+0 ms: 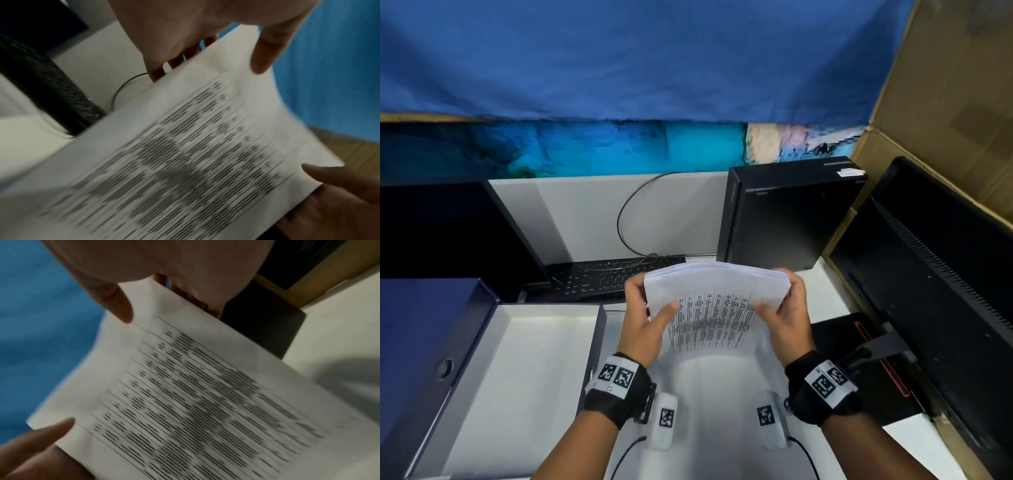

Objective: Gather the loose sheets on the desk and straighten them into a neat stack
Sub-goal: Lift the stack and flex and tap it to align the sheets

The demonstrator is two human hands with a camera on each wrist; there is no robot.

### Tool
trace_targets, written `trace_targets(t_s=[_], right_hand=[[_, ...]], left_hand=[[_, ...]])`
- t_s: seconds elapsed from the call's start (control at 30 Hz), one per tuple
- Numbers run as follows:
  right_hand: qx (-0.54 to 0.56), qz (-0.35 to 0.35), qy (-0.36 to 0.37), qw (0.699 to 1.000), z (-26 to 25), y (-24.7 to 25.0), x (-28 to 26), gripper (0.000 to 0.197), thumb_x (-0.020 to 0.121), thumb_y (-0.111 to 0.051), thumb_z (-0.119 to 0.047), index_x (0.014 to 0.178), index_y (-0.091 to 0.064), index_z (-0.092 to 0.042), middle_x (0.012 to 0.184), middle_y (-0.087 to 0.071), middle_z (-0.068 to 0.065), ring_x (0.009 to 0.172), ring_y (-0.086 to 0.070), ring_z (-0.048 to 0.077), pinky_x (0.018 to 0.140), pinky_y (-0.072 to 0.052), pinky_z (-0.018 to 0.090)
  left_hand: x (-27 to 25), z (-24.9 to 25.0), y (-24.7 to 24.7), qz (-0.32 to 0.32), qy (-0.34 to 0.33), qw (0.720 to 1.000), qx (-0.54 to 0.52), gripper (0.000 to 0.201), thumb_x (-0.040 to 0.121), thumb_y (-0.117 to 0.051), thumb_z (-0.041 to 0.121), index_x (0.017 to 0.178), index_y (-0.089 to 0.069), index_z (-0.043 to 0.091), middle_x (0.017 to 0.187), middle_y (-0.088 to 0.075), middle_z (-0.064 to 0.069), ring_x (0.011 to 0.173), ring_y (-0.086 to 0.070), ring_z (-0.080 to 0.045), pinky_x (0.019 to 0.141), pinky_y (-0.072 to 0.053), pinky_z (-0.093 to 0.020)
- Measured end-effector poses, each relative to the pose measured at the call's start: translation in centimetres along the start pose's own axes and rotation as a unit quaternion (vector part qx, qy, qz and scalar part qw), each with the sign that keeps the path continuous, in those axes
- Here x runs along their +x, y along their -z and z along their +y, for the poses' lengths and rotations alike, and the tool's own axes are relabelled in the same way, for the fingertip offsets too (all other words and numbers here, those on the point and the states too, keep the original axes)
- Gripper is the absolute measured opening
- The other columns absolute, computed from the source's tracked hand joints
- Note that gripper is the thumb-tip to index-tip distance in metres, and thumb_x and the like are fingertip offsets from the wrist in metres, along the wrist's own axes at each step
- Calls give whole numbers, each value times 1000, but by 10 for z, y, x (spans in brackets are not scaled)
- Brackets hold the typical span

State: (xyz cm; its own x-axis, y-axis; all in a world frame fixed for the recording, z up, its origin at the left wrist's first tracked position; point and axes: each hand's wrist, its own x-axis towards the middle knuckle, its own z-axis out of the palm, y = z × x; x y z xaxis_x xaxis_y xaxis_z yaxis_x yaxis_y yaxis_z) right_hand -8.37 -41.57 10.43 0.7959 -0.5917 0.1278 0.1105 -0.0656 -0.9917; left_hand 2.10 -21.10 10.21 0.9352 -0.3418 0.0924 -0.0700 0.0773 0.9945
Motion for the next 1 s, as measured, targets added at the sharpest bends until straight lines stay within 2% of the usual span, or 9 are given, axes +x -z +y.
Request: trace_targets(t_s=[0.1, 0.17, 0.27, 0.4, 0.53, 0.6, 0.73, 0.87, 1.0], right_hand=[[-82, -10, -47, 995, 23, 0, -16, 46, 91, -58, 0, 128, -40, -21, 116, -61, -5, 105, -61, -2, 92, -51, 19], [-98, 5, -52, 994, 31, -6, -22, 35, 96, -52, -4, 122, -38, -25, 113, -59, -8, 103, -59, -6, 87, -48, 8], [-80, 0, -61, 995, 29, -16, -21, 29, 101, -43, -8, 113, -32, -31, 110, -57, -5, 102, -60, 4, 73, -48, 5], [-53, 10, -27, 998, 21, -20, -19, 30, 101, -41, -7, 108, -34, -36, 112, -57, -9, 100, -59, -8, 75, -49, 7], [-114, -37, -79, 990, 41, -13, -27, 19, 100, -43, -9, 111, -32, -21, 113, -59, 4, 111, -61, 25, 81, -50, 21], [-136, -48, -97, 985, 46, -10, -30, 26, 97, -49, -7, 113, -31, -18, 114, -59, 1, 112, -60, 26, 90, -51, 32], [-114, -20, -90, 989, 35, -3, -27, 53, 87, -67, -8, 120, -33, -31, 120, -61, -5, 114, -61, 16, 97, -50, 36], [-57, -17, -46, 997, 11, 0, -20, 59, 80, -74, -4, 122, -40, -26, 111, -64, -10, 104, -64, 5, 90, -53, 29], [-9, -11, 11, 1000, -8, -2, -13, 51, 75, -76, -25, 116, -46, -26, 103, -62, -7, 98, -63, 13, 82, -56, 30]], left_hand=[[-11, -25, 0, -3, 38, 992, 121, 31, 93, -56, 12, 112, -40, 30, 108, -64, 8, 100, -63, -5, 76, -46, -8], [-15, -31, -6, 1, 38, 987, 155, 26, 98, -48, 15, 118, -37, 26, 111, -63, 5, 97, -61, 0, 73, -42, 0], [-14, -26, -13, 5, 28, 985, 171, 21, 100, -42, 21, 119, -35, 25, 113, -61, 2, 96, -60, -6, 70, -41, -1], [-10, -17, -16, 27, 3, 986, 163, 18, 100, -42, 19, 115, -33, 23, 104, -59, 12, 94, -56, 7, 67, -42, 1], [-20, -43, -9, -15, 61, 975, 214, 23, 97, -46, 12, 112, -31, 21, 118, -60, -3, 106, -62, -19, 82, -46, -14], [-24, -52, -4, -25, 78, 970, 229, 26, 95, -49, 11, 111, -32, 23, 123, -60, -7, 111, -61, -25, 90, -47, -29], [-24, -40, -1, 16, 60, 971, 231, 35, 87, -61, 6, 108, -36, 20, 105, -63, -4, 91, -60, -19, 75, -47, -26], [-13, -16, 4, 19, 12, 979, 203, 50, 77, -66, -2, 111, -38, 23, 103, -61, 2, 93, -61, -7, 72, -44, -12], [-3, 8, 0, 16, -12, 991, 136, 47, 78, -55, -16, 112, -41, 14, 93, -61, 6, 79, -60, 10, 67, -44, -6]])
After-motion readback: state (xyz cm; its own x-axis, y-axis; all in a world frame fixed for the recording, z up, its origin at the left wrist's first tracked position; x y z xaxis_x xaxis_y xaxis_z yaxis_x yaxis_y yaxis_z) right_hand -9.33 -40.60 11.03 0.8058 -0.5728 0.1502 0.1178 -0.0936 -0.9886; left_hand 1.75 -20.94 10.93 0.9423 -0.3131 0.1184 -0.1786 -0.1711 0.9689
